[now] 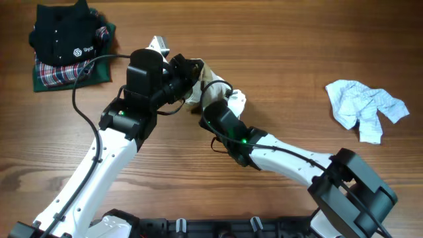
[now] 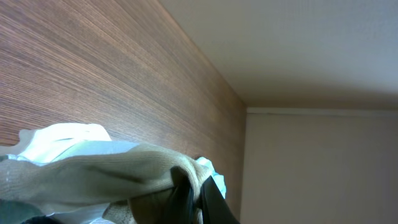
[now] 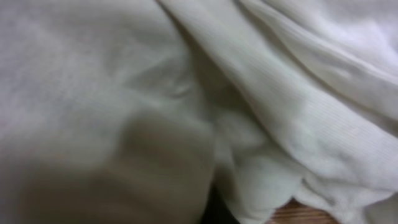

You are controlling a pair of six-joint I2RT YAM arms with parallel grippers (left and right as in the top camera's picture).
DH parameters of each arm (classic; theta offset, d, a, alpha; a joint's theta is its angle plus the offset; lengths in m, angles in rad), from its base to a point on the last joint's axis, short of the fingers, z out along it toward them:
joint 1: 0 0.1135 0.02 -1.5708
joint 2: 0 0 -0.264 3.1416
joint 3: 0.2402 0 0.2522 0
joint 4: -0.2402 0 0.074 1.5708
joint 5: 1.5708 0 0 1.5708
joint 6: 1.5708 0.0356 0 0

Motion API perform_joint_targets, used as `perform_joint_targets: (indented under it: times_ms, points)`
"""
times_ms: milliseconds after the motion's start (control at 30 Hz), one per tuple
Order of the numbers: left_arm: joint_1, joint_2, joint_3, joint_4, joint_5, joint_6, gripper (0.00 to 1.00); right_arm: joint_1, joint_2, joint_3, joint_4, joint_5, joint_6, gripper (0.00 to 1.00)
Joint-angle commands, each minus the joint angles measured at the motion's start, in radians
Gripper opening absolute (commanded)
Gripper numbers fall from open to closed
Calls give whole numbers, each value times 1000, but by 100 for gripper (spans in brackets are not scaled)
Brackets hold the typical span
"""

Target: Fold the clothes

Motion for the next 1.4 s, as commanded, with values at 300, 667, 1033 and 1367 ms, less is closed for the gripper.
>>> perform_joint_targets:
  times_ms: [300,667,1033,1367]
  points:
    - [170,-6,9,-143,108,109,4,-103,-237,-6,-170,-107,-550,4]
    - [184,-63,9,-225,194,447,4,-243,-589,-2,-265,-137,-1215,4]
    - [184,-272,9,-393,99,576,4,-323,-640,-2,-435,-141,-1115,4]
    - [184,-271,9,-396,99,575,4,-339,-596,-3,-520,-304,-1103,50]
